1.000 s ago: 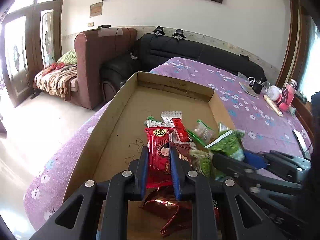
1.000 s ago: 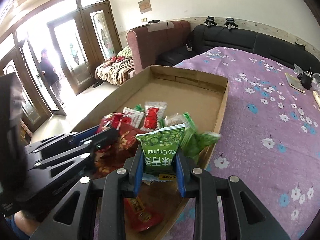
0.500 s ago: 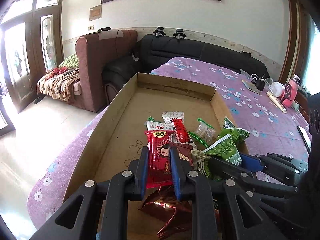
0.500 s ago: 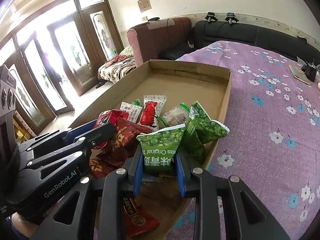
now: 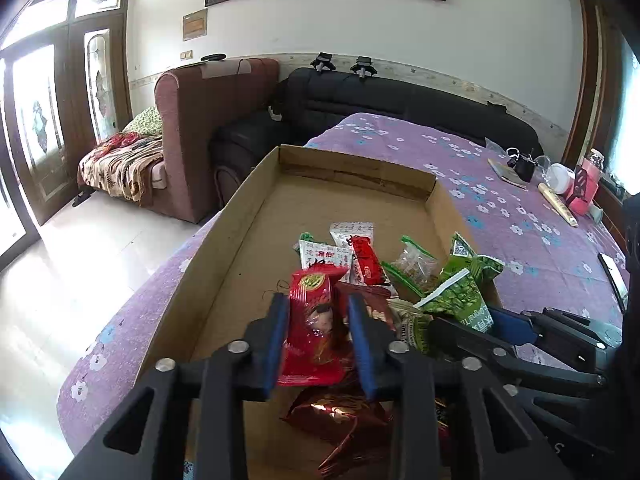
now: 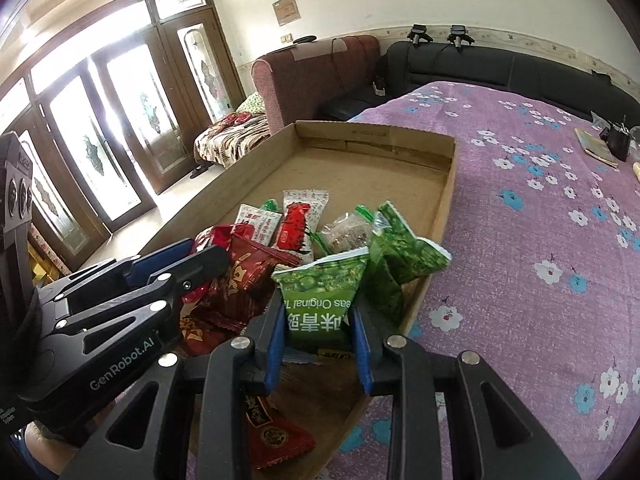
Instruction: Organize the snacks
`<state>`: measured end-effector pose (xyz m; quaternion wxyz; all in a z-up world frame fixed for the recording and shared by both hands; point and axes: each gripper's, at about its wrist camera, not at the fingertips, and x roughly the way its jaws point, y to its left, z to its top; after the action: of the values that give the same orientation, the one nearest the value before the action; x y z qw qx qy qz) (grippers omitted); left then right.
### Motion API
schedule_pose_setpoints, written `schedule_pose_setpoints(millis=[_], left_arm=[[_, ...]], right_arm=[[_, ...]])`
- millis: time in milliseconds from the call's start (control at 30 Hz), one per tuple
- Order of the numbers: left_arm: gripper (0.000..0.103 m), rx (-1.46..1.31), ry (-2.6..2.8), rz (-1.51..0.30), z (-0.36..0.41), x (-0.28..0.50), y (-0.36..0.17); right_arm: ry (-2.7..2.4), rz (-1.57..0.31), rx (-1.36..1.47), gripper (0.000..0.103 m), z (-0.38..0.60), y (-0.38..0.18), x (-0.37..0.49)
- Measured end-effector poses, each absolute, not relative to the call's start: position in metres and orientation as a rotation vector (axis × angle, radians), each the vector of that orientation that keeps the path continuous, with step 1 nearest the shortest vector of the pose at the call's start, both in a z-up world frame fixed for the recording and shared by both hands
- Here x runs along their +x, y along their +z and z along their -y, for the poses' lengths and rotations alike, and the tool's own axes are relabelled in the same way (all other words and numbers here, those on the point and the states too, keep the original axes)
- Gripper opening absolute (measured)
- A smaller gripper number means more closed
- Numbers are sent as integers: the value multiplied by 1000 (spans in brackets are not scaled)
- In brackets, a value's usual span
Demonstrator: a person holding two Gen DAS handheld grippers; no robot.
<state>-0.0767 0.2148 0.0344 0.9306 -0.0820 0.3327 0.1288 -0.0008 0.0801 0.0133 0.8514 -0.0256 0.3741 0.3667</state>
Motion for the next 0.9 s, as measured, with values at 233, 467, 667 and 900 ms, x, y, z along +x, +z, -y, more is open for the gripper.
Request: schedule_pose_setpoints(millis=[233, 467, 667, 900], left_arm=[[45, -170, 270, -686, -216, -77, 35], [47, -189, 273, -687, -219, -77, 34], [47, -207, 282, -683, -223, -79, 35], [55, -283, 307, -682, -238, -84, 33]], right_arm=[[791, -787, -56, 38, -79, 13, -1], [816, -787, -35, 42, -78, 13, -1], [842, -785, -20, 48, -77, 13, -1], [844, -700, -23, 94, -72, 22, -10]])
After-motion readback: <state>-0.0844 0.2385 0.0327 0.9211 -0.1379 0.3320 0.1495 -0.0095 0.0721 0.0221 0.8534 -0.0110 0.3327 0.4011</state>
